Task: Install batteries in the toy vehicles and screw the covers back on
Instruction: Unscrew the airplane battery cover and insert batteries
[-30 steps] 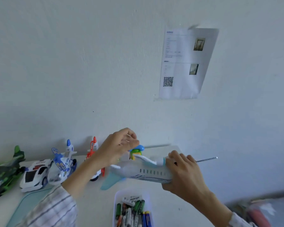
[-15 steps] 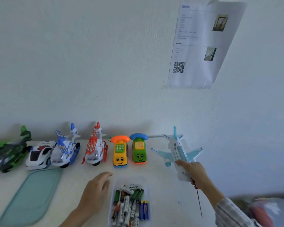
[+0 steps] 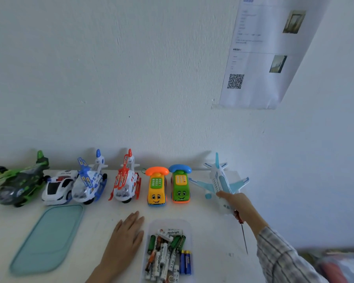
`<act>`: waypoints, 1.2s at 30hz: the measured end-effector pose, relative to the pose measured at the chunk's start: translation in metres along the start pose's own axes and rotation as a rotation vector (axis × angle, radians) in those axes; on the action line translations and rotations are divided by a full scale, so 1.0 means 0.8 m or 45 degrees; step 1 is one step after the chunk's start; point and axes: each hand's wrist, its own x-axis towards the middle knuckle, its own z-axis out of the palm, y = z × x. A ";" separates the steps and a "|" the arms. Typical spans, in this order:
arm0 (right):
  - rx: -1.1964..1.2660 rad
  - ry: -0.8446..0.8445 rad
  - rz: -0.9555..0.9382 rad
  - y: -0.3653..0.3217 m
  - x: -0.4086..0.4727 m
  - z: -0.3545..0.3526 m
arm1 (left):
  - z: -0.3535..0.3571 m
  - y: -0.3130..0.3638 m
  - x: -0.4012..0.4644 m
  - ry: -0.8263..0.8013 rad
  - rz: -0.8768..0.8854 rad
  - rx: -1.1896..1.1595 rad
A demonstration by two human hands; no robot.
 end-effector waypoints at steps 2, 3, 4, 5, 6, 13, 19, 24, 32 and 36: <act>0.004 -0.009 0.016 0.002 0.001 -0.001 | 0.000 0.000 0.000 0.002 0.004 0.001; -0.002 -0.012 0.017 0.003 0.000 -0.001 | 0.001 -0.001 0.000 0.000 0.002 -0.001; -0.010 -0.015 0.014 0.003 -0.002 -0.001 | 0.001 -0.001 0.000 -0.003 0.000 -0.004; -0.032 -0.011 0.004 0.003 -0.005 -0.001 | 0.001 -0.002 0.000 -0.009 0.000 -0.007; -0.056 -0.011 -0.004 0.003 -0.010 -0.001 | 0.001 -0.002 0.000 -0.012 0.002 -0.008; -0.197 0.166 -0.308 -0.016 -0.079 -0.004 | -0.004 0.003 -0.001 -0.003 0.014 -0.002; 0.395 -0.082 -0.761 -0.042 -0.177 0.059 | -0.001 0.000 -0.007 0.015 0.041 -0.051; -0.023 -0.097 -0.562 -0.005 -0.173 0.135 | -0.004 0.001 -0.007 -0.005 0.030 -0.062; -0.276 0.105 -0.758 0.019 -0.179 0.142 | -0.009 0.000 -0.009 -0.049 0.055 -0.082; -0.137 0.212 -0.721 0.054 -0.178 0.135 | -0.022 -0.002 -0.016 -0.157 0.073 -0.155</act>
